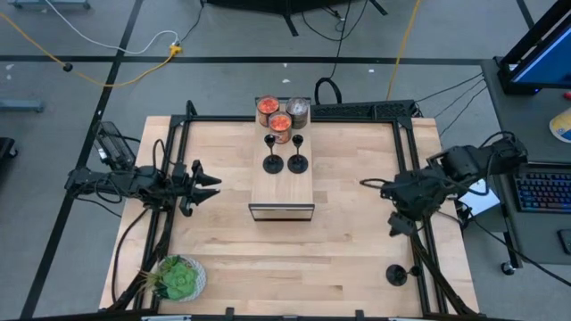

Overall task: Pick & Place candle stick holders
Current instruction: Put the black candle holder on the shelf

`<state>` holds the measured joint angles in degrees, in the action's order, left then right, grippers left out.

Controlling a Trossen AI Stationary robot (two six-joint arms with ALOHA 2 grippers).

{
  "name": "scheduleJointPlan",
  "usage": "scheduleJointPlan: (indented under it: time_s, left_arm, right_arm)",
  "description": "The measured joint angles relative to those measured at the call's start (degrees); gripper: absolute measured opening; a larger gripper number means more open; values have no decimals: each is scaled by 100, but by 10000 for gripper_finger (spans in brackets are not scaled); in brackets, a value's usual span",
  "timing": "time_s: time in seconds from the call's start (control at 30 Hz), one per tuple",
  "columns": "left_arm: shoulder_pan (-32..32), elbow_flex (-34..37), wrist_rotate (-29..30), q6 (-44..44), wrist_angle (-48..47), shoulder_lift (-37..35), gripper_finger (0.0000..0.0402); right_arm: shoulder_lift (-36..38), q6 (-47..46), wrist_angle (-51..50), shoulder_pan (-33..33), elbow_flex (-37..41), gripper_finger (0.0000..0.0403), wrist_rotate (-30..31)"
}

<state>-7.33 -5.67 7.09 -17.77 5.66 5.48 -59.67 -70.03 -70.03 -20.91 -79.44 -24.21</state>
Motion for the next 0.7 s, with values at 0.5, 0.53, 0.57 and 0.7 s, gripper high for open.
scheduleJointPlan:
  time_s: [0.5,0.53,0.57,0.7]
  left_arm:
    - [0,0,2,-103,-38,2,175]
    - [2,0,2,-116,-38,2,175]
    - [1,0,3,-119,-36,2,175]
    - [1,0,2,-213,-53,2,175]
  right_arm:
    - [-50,-3796,-7,-2253,0,73,1214]
    - [-74,-4017,-9,-2385,0,73,1247]
    - [-97,-4254,-12,-2509,0,73,1247]
    - [-245,-5122,-12,-2977,0,73,1261]
